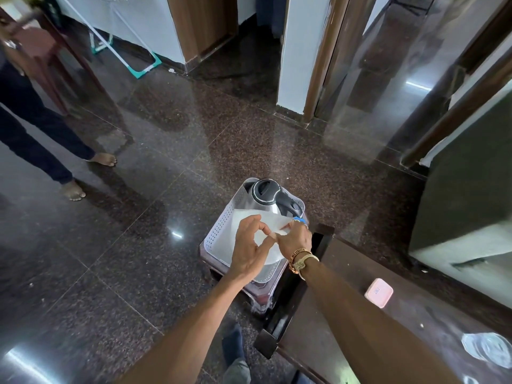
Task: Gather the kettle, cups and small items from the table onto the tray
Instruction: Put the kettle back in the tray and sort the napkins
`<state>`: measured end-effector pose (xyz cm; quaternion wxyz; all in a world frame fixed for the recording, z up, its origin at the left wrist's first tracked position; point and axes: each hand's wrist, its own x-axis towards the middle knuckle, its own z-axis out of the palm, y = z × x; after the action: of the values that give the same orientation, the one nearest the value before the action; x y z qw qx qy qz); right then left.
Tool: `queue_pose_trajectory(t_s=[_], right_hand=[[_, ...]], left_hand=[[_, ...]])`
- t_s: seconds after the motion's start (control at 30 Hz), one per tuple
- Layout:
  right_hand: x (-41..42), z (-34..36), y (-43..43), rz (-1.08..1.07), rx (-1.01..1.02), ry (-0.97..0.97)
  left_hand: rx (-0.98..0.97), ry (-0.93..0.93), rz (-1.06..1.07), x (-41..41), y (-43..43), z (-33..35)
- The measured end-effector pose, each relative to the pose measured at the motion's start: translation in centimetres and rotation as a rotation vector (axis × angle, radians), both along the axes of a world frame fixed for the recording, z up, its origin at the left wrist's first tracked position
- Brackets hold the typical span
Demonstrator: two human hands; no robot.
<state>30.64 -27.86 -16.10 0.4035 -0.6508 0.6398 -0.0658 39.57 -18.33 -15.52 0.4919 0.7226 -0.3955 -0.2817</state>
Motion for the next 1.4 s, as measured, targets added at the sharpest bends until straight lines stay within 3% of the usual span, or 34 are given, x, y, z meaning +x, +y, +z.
queue_pose_trajectory(t_s=[0.13, 0.37, 0.63, 0.73, 0.8, 0.83, 0.9, 0.97, 1.03, 1.2, 1.4], right_hand=[[0.1, 0.4, 0.1, 0.027, 0.061, -0.027], [0.0, 0.5, -0.3, 0.171, 0.097, 0.095], [-0.5, 0.1, 0.2, 0.203, 0.131, -0.255], [-0.4, 0.2, 0.6, -0.021, 0.286, -0.464], [-0.5, 0.5, 0.7, -0.123, 0.448, -0.621], [-0.6, 0.7, 0.6, -0.149, 0.520, -0.673], [-0.7, 0.9, 0.3, -0.167, 0.627, -0.762], [-0.9, 1.0, 0.2, -0.177, 0.690, -0.862], [-1.0, 1.2, 0.3, -0.172, 0.705, -0.917], [-0.8, 0.3, 0.8, -0.183, 0.546, -0.747], [-2.7, -0.8, -0.2, -0.286, 0.415, -0.688]], left_hand=[[0.005, -0.014, -0.047, 0.0, 0.3, -0.3], [-0.025, -0.050, -0.122, 0.0, 0.6, -0.3], [-0.005, -0.012, 0.045, 0.7, 1.0, 0.3], [-0.085, -0.316, 0.325, 2.2, 1.1, -0.2], [0.151, -0.402, 0.481, 4.0, 1.2, -1.0], [0.325, -0.317, 0.488, 5.1, 1.2, -1.4], [0.522, 0.074, 0.410, 7.4, 1.6, -2.3], [0.477, 0.636, 0.430, 8.9, 2.0, -2.4], [0.368, 0.913, 0.454, 9.5, 2.5, -3.2], [0.194, 1.084, 0.505, 8.8, 3.1, -5.0], [0.075, 1.025, 0.621, 9.7, 3.8, -5.5]])
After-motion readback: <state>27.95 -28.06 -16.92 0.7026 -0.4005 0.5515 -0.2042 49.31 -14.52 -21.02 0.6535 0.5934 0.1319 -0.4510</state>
